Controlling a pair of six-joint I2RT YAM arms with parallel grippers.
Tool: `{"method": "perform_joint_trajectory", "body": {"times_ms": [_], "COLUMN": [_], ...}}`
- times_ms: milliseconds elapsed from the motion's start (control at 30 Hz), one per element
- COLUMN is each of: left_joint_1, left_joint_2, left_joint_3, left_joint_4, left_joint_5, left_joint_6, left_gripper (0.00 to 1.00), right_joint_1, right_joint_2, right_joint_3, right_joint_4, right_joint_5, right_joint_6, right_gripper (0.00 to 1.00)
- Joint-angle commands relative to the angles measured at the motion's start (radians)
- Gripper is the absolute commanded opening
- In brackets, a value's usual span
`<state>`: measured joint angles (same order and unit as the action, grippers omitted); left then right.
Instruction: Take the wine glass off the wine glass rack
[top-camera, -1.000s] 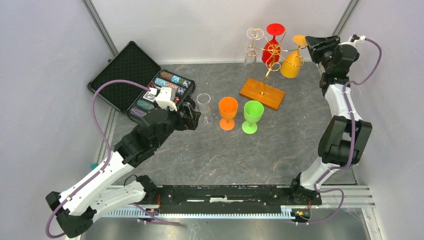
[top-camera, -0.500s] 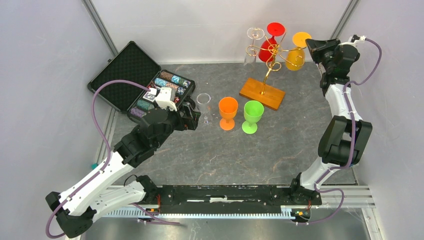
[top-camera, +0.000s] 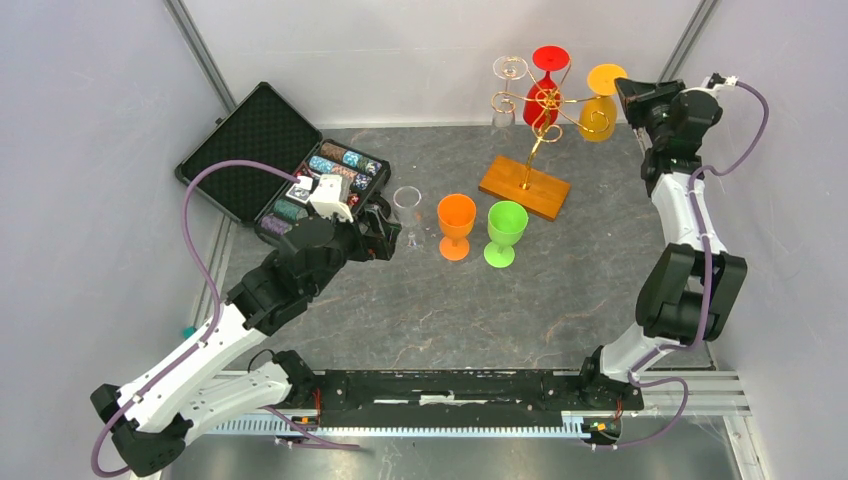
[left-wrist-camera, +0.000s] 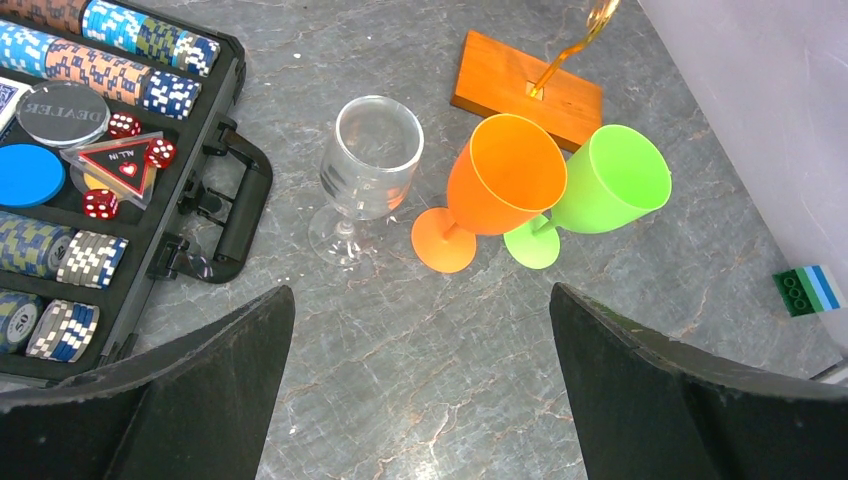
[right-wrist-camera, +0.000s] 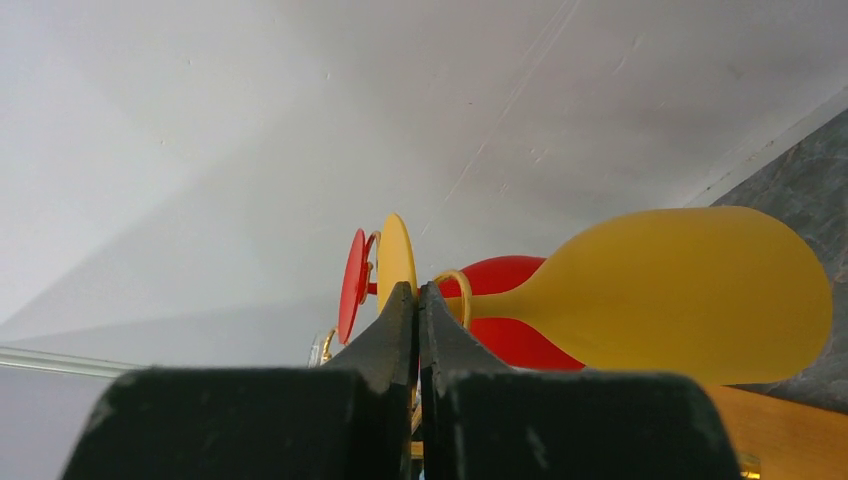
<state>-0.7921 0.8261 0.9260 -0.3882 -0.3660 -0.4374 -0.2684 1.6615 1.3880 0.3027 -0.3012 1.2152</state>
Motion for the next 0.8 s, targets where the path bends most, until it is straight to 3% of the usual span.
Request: {"method": "perform_joint_trajectory", "body": {"times_ms": [0, 300, 767], "left_joint_1": [0.001, 0.001, 0.001], "left_joint_2": [-0.023, -0.027, -0.045], "left_joint_3": [0.002, -0.003, -0.007], "left_joint_4": [0.022, 0.02, 0.012], "left_joint_5": [-0.031, -0.033, -0.033], "left_joint_6": [-0.027, -0.029, -0.034], "left_gripper": [1.0, 1.0, 1.0], "right_joint_1": [0.0, 0.01, 0.059], "right_joint_2": [-0.1, -0.145, -0.065], "right_joint_3": [-0.037, -0.052, -0.068], "right_joint_4": [0.013, -0.054, 0.155], "right_joint_5": [0.046, 0.019, -0.078], "right_joint_6": [0.042, 0.054, 0.128], "right_gripper": [0.0, 0.0, 0.0]}}
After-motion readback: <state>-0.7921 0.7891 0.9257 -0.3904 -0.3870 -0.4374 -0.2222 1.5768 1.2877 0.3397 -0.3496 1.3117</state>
